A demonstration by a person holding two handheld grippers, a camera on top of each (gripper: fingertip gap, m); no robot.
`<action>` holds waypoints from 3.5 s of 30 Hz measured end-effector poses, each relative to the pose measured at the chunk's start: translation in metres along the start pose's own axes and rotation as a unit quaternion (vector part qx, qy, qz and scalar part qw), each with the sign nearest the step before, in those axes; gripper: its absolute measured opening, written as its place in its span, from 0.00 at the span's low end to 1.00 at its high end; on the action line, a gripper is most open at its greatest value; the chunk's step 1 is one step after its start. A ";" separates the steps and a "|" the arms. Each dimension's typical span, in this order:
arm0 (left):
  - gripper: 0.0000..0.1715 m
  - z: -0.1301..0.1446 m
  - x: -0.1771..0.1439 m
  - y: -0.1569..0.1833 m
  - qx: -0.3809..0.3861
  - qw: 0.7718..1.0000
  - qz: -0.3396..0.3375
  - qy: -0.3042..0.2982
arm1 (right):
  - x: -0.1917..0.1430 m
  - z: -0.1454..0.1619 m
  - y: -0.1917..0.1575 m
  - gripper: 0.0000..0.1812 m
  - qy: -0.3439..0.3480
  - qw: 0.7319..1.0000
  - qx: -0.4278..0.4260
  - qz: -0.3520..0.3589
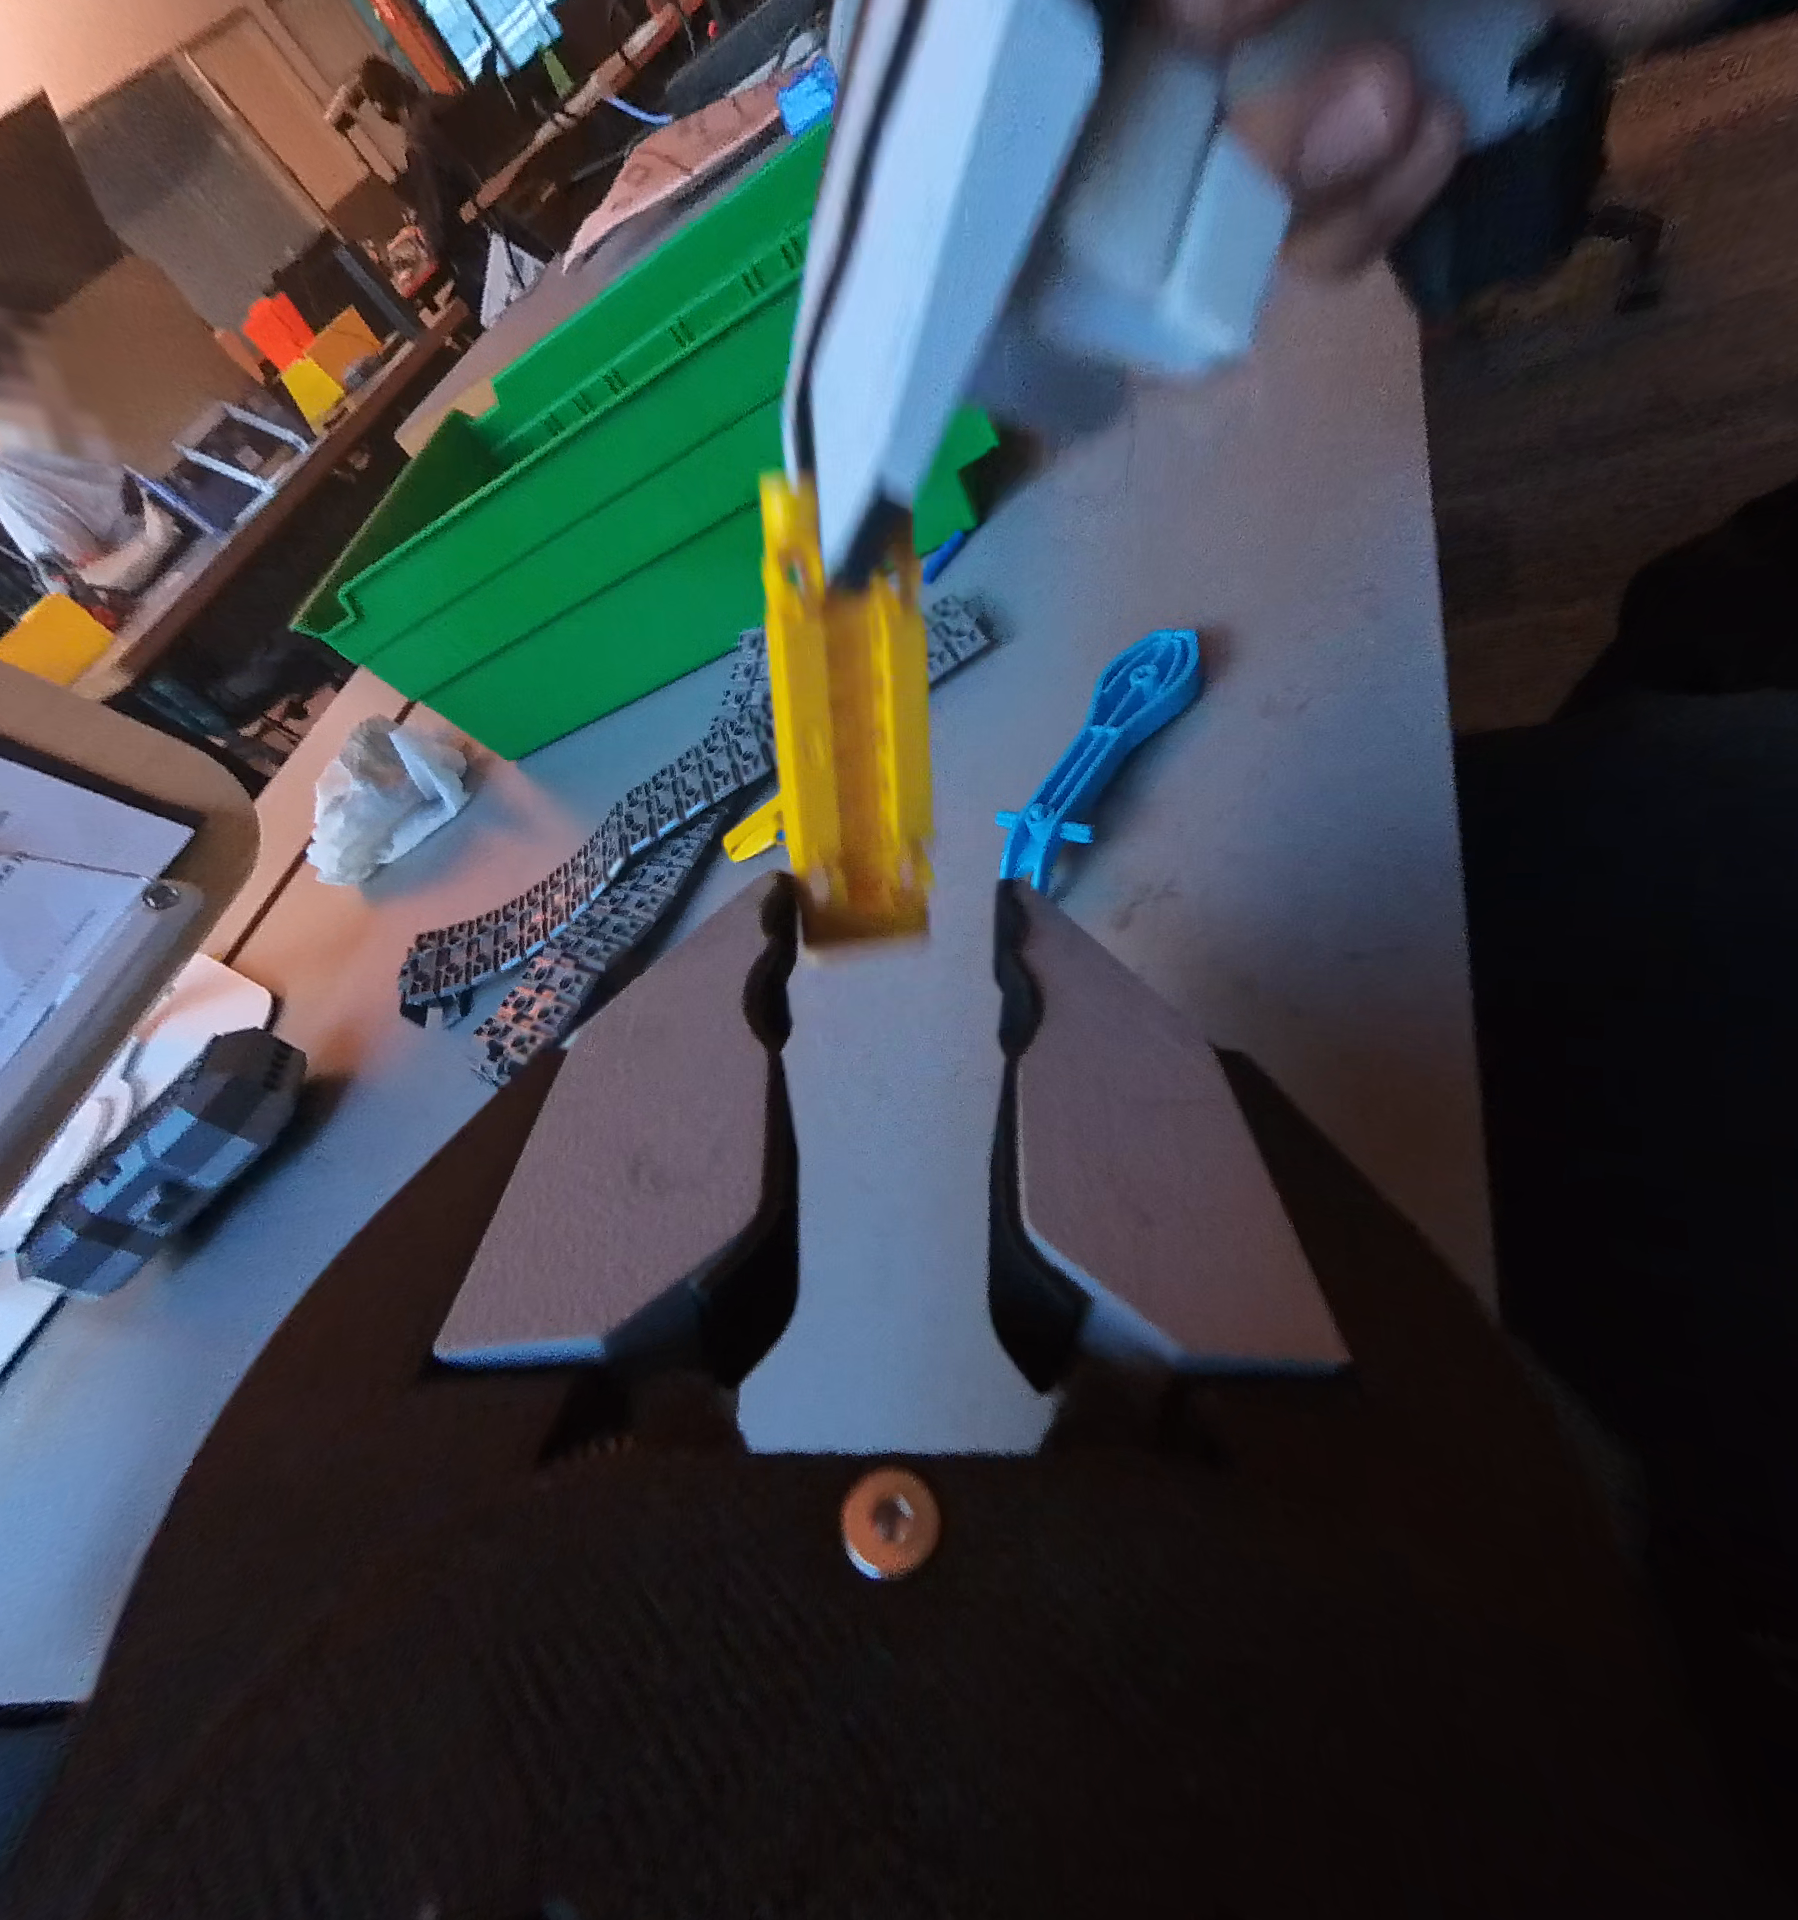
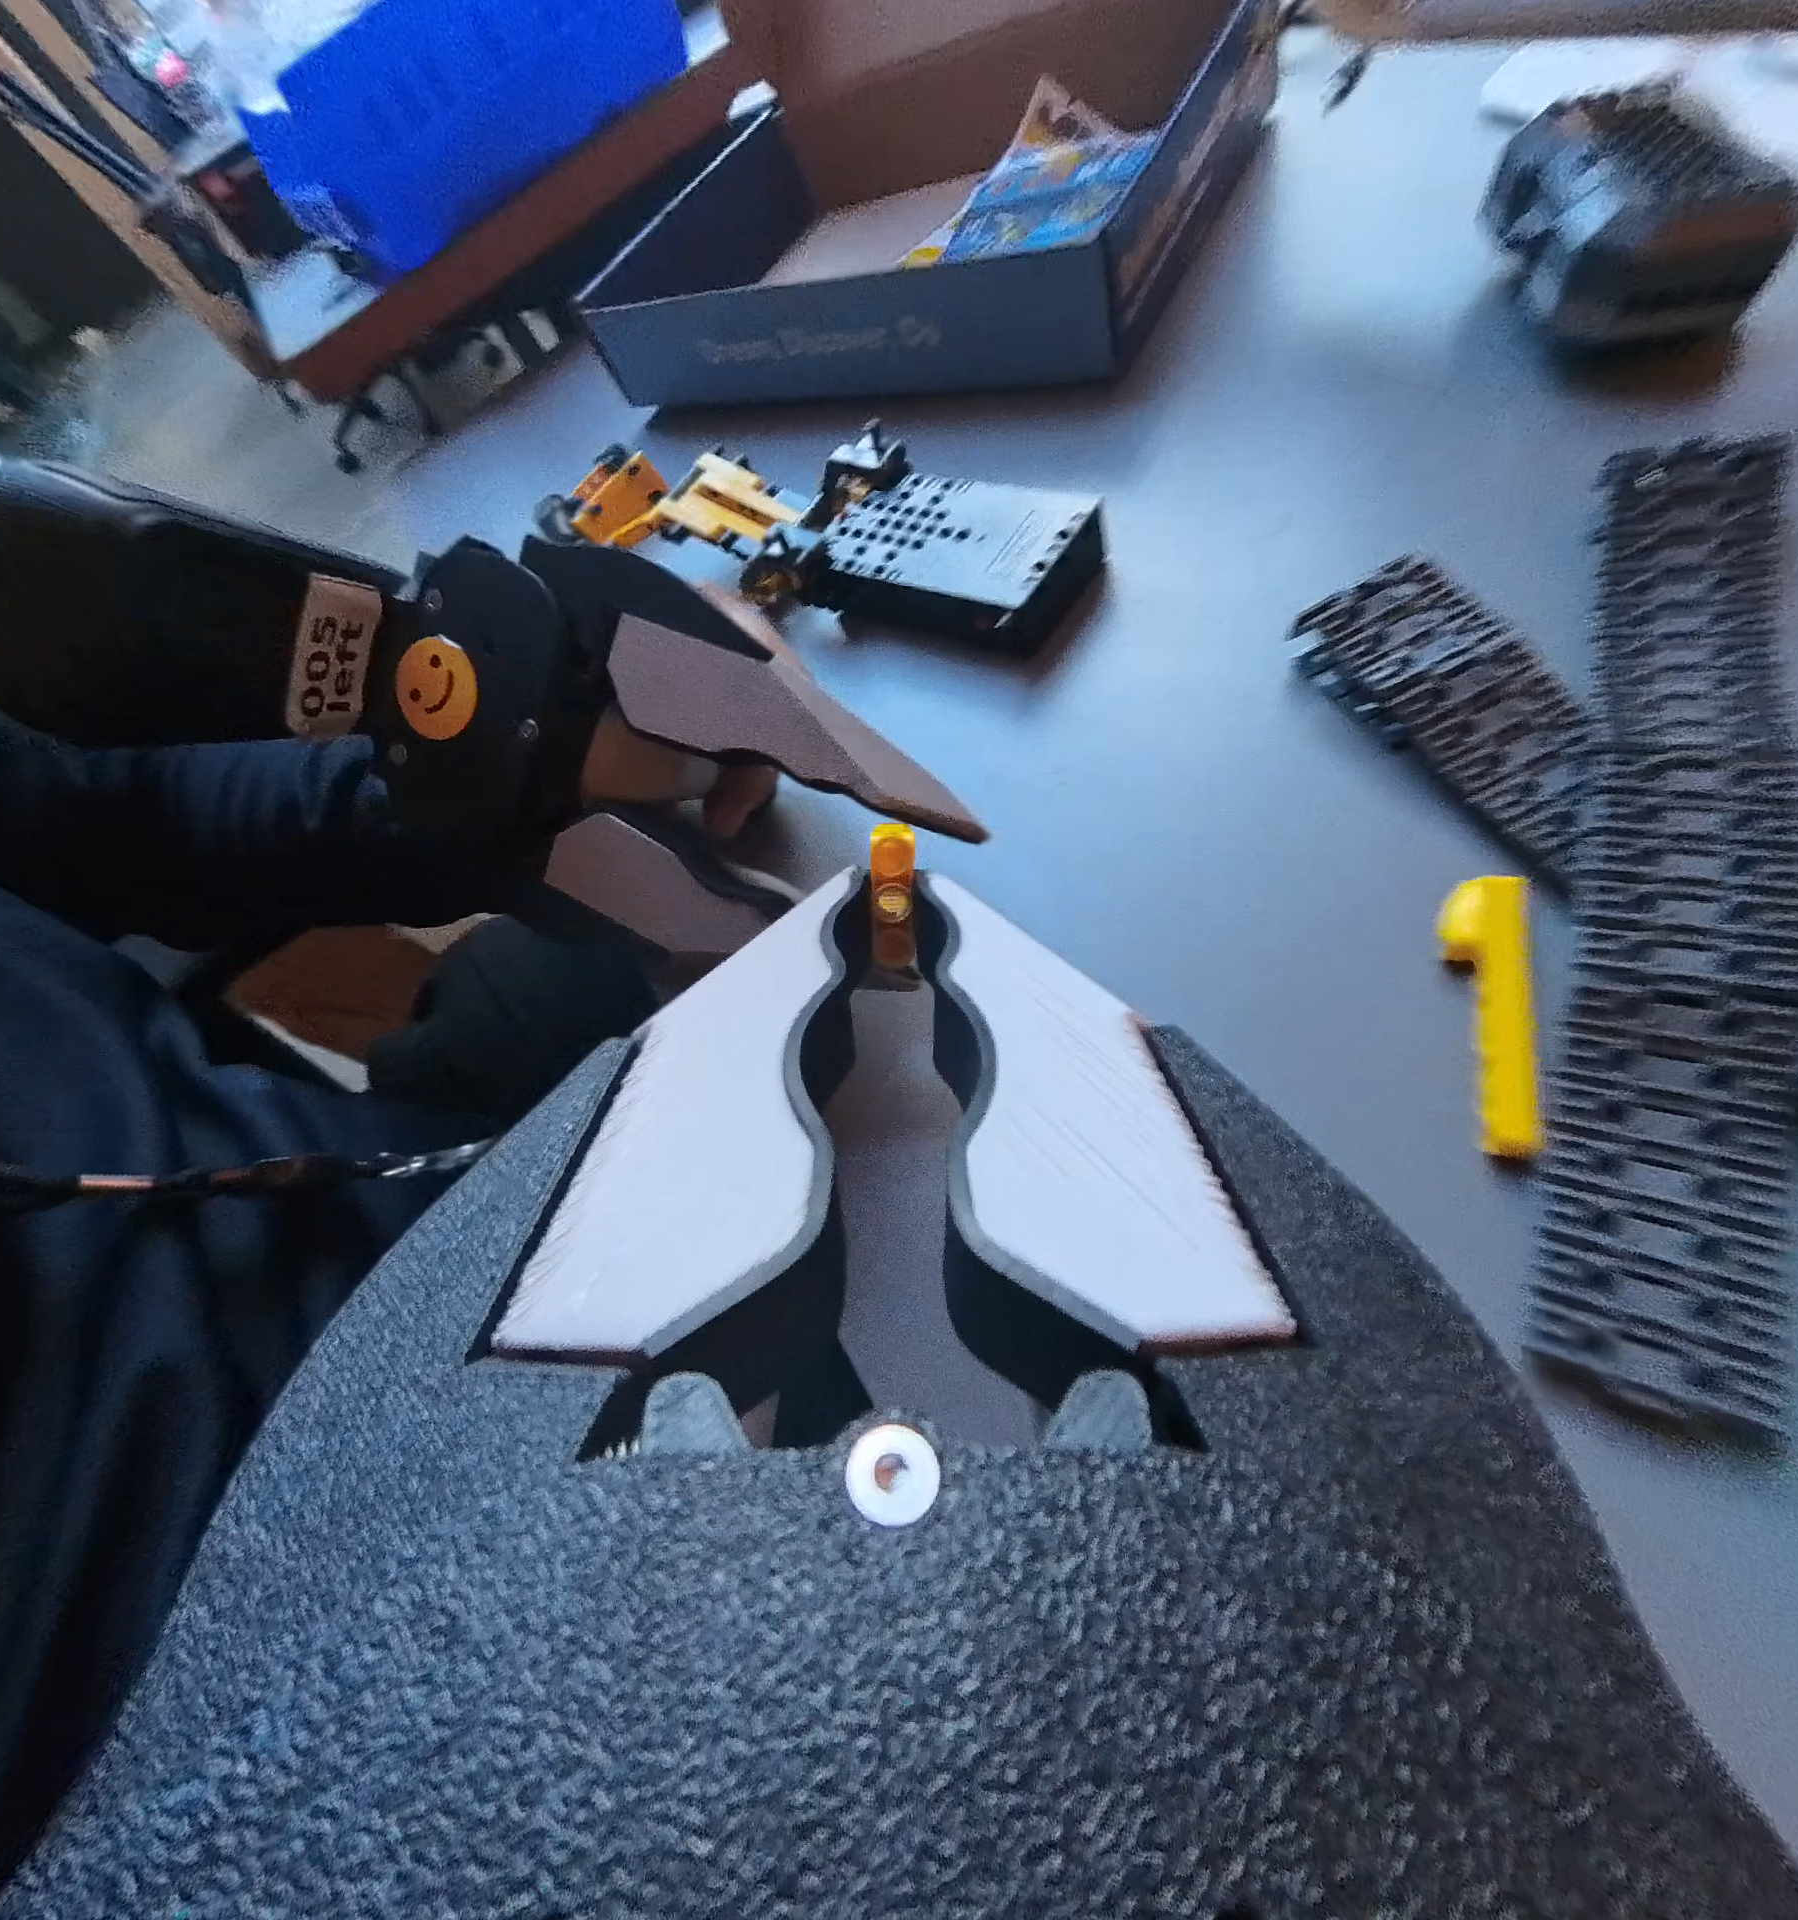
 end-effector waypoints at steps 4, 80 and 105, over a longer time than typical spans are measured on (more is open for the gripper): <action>0.21 0.001 0.001 0.000 -0.012 1.000 0.010 -0.003 | -0.073 -0.056 0.037 0.02 0.054 0.983 -0.082 0.153; 0.09 -0.014 -0.078 -0.041 -0.436 0.864 0.160 0.195 | 0.078 0.001 -0.062 0.02 0.179 0.949 0.096 -0.243; 0.04 0.034 -0.051 -0.025 -0.042 0.988 -0.055 -0.140 | 0.080 0.003 -0.028 0.01 0.100 0.992 -0.010 -0.074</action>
Point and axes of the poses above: each gripper's, where its closed fingertips meet, x out along the fingers, z out of its underside, y = z × x across the jaws, the point moved 3 cm from there along -x, back along the fingers, and after that the axes turned 9 degrees about x, right-handed, at the moved point
